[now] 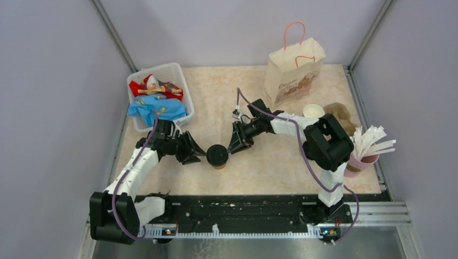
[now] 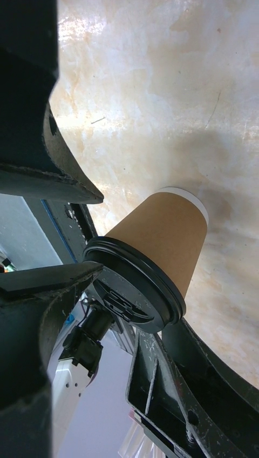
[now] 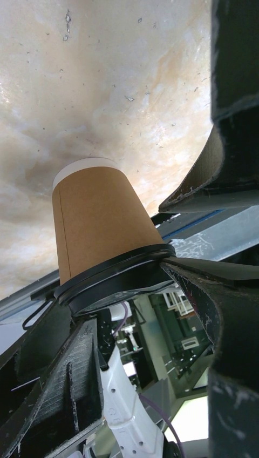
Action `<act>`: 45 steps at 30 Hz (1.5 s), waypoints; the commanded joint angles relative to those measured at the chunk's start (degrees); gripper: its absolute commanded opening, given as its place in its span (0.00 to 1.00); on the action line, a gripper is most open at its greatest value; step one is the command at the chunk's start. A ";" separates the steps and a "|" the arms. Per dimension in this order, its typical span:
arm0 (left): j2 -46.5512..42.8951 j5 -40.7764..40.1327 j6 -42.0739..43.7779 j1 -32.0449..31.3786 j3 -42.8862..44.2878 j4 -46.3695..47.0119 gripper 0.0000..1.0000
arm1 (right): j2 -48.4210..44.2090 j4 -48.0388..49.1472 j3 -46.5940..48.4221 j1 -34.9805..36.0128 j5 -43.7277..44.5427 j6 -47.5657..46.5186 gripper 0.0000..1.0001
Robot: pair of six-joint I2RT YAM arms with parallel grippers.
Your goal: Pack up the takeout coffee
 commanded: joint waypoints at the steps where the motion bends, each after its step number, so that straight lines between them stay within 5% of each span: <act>1: 0.70 1.14 0.35 -0.13 0.39 2.80 0.50 | -0.64 -0.16 1.84 0.84 2.17 -1.66 0.35; 23: 3.06 -0.10 0.45 -1.04 -1.60 4.90 0.44 | 0.24 0.13 2.01 0.82 1.83 -1.57 0.35; 45: 13.68 -15.16 2.76 -6.37 -0.06 -2.88 0.37 | 0.71 2.91 -4.78 -1.76 7.85 1.27 0.36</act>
